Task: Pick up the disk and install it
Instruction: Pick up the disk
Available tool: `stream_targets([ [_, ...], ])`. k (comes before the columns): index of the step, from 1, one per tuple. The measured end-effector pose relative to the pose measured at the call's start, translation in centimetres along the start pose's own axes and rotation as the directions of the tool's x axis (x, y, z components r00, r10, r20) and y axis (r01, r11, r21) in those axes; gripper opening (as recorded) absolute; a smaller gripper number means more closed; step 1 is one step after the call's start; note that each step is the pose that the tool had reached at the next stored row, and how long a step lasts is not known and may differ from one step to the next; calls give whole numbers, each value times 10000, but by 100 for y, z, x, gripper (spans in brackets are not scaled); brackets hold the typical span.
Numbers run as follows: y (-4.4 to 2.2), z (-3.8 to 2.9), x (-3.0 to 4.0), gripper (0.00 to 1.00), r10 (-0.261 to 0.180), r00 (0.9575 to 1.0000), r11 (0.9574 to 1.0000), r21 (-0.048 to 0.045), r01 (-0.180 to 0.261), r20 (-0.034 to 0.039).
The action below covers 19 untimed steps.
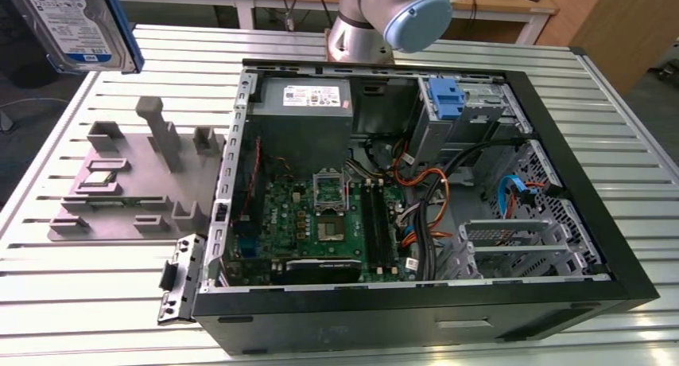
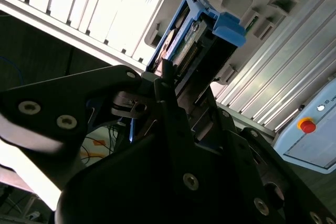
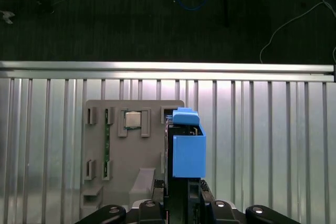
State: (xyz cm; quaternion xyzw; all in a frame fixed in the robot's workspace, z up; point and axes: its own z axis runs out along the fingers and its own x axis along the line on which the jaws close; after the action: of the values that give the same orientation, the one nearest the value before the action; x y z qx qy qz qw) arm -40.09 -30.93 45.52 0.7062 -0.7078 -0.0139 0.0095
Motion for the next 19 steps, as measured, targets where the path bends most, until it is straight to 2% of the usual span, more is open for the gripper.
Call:
stream_targets([
  [8,0,-28,7,35,-2,10000,10000,-1,2,2],
  [16,0,-29,128,35,-1,10000,10000,0,1,12],
  [19,2,-78,138,35,-3,10000,10000,-3,3,89],
])
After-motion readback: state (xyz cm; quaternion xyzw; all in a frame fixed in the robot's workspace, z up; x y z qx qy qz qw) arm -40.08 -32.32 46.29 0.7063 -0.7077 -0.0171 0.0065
